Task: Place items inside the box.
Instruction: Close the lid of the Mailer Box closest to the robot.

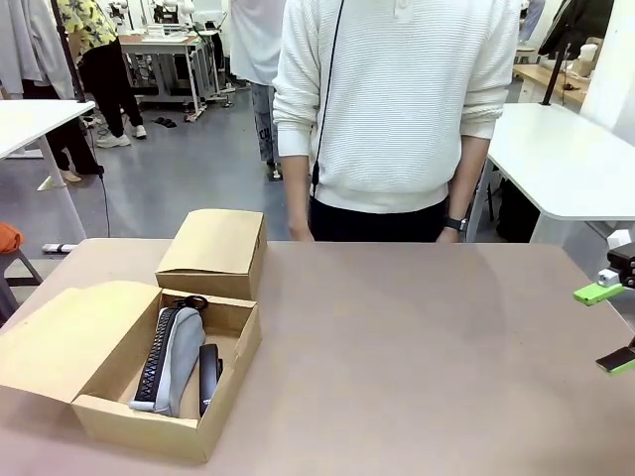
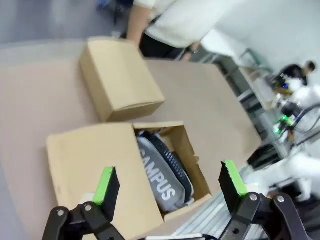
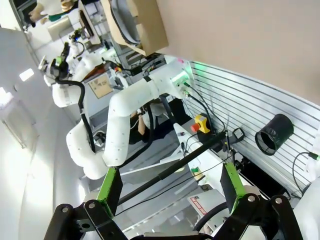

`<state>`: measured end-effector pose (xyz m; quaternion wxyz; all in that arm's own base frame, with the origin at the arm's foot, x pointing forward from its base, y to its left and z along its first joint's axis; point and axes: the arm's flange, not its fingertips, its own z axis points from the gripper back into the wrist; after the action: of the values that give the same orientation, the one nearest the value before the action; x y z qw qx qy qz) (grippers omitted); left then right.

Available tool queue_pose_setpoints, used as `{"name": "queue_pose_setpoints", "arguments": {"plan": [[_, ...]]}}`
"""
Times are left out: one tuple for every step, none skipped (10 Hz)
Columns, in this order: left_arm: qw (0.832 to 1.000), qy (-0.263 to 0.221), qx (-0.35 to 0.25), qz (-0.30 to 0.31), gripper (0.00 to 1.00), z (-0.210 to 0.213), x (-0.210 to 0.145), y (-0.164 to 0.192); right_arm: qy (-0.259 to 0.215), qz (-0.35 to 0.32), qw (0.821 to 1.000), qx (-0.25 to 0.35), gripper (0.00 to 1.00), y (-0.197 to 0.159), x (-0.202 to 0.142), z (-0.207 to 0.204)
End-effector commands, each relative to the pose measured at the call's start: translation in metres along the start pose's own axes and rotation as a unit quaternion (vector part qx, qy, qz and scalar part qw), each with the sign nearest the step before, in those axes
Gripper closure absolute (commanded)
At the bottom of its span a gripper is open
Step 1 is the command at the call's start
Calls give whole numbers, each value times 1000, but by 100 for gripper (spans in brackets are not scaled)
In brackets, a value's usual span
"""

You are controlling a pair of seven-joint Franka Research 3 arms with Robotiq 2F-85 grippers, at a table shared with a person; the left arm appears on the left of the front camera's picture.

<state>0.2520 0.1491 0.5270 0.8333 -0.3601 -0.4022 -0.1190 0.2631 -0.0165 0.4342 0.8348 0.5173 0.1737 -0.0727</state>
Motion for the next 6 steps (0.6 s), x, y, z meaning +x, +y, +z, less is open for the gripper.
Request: {"name": "queue_pose_setpoints", "arguments": {"plan": [[942,-156,-79,-285,0,-23,-42,-16,-1,-3,1000,4,0,2,-1,1],[913,-176,-92,-356,0,-28,-51,-13,-1,-3,1000,4,0,2,-1,1],[877,-196,-94,-429,0,-37,-59,-7,-1,-3,1000,4,0,2,-1,1],[881,-171,-106,-429,0,-43,-68,-3,-1,-3,1000,4,0,2,-1,1],[863,-167,-110,-463,0,-52,-77,1,-1,-3,1000,4,0,2,-1,1],[852,-158,-108,-487,0,-60,-88,4,-1,-3,1000,4,0,2,-1,1]]}}
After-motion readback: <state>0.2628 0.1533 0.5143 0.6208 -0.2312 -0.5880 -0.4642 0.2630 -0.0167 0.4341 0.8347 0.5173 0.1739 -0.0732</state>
